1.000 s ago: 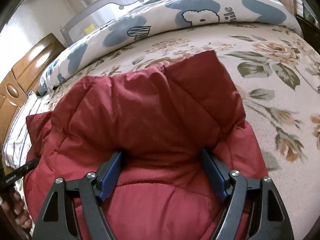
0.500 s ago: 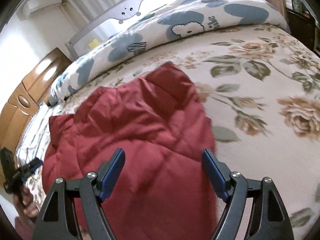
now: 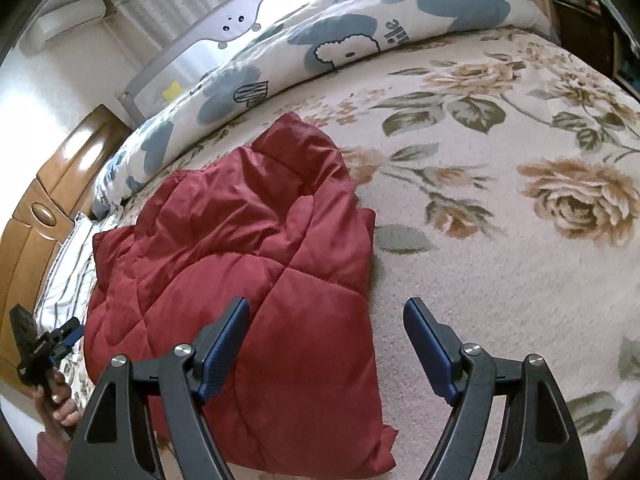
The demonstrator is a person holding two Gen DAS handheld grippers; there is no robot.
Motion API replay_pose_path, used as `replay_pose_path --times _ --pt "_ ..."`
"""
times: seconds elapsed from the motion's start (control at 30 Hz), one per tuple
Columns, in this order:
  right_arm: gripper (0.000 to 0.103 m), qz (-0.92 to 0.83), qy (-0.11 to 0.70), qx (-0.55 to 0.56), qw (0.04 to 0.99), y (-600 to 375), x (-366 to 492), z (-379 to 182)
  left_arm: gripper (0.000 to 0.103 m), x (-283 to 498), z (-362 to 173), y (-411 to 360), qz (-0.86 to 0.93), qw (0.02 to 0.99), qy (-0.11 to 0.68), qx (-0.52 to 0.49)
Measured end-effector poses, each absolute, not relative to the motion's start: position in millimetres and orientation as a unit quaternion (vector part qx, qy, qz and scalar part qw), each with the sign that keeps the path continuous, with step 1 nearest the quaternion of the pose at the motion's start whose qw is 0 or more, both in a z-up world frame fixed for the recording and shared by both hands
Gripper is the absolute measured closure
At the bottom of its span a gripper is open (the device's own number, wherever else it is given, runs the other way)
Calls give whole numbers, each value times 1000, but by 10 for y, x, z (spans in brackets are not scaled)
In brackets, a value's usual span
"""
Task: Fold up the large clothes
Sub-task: 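Grasp the folded jacket's edge with both tools and lift it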
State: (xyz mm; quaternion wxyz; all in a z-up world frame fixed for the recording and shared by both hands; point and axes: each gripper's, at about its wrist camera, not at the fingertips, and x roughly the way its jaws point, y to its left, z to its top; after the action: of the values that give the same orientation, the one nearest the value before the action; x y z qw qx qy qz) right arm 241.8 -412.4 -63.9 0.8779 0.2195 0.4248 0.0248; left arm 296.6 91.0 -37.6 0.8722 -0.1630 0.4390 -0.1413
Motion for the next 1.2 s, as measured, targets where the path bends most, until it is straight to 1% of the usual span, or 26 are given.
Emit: replay_pose_path --times 0.07,0.13,0.27,0.37,0.53,0.57,0.6,0.63,0.67,0.73,0.8,0.83,0.87,0.9,0.97,1.0,1.07,1.1,1.17,1.2 --pt "23 27 427 226 875 -4130 2426 -662 28 2973 -388 940 -140 871 440 -168" --pt "23 35 431 238 870 -4150 2446 -704 24 2990 -416 1001 -141 869 438 -182" --pt "22 47 436 280 854 -4231 2497 -830 23 3072 -550 1172 -138 853 450 -226" --pt "20 51 443 312 839 -4303 2554 -956 23 3158 -686 1301 -152 828 460 -282" --pt "15 72 450 372 809 -4387 2711 -1162 21 3345 -857 1220 -165 806 487 -295" --pt "12 74 452 377 805 -4388 2747 -1190 17 3393 -899 1178 -169 800 496 -294" --pt "11 77 454 381 801 -4387 2781 -1219 17 3449 -952 1123 -169 794 507 -289" --pt "10 81 458 387 796 -4380 2829 -1259 13 3485 -994 1083 -172 790 514 -287" --pt "9 85 460 391 792 -4372 2861 -1282 6 3527 -1040 1041 -173 784 523 -286" --pt "7 98 468 398 783 -4334 2930 -1335 0 3603 -1122 987 -165 776 537 -288" --pt "8 109 473 393 781 -4279 2984 -1356 0 3638 -1156 963 -166 773 538 -292" --pt "10 114 476 390 780 -4251 3006 -1359 0 3647 -1161 952 -167 772 539 -292" --pt "11 119 479 389 778 -4230 3024 -1369 3 3639 -1158 947 -170 773 538 -291" --pt "14 127 485 391 772 -4201 3043 -1384 6 3622 -1142 937 -174 775 536 -287" --pt "23 135 491 387 769 -4144 3053 -1382 20 3594 -1100 907 -180 780 531 -278" --pt "26 134 491 381 772 -4126 3055 -1362 24 3559 -1053 886 -183 785 527 -270" --pt "38 138 488 385 771 -4119 3031 -1329 36 3510 -973 869 -188 790 521 -262" --pt "41 139 487 384 772 -4113 3017 -1302 39 3497 -925 893 -190 792 518 -262" --pt "51 142 484 378 776 -4105 2977 -1239 46 3467 -877 896 -192 794 513 -262" --pt "53 142 483 375 778 -4096 2964 -1209 47 3446 -846 907 -194 795 511 -263"
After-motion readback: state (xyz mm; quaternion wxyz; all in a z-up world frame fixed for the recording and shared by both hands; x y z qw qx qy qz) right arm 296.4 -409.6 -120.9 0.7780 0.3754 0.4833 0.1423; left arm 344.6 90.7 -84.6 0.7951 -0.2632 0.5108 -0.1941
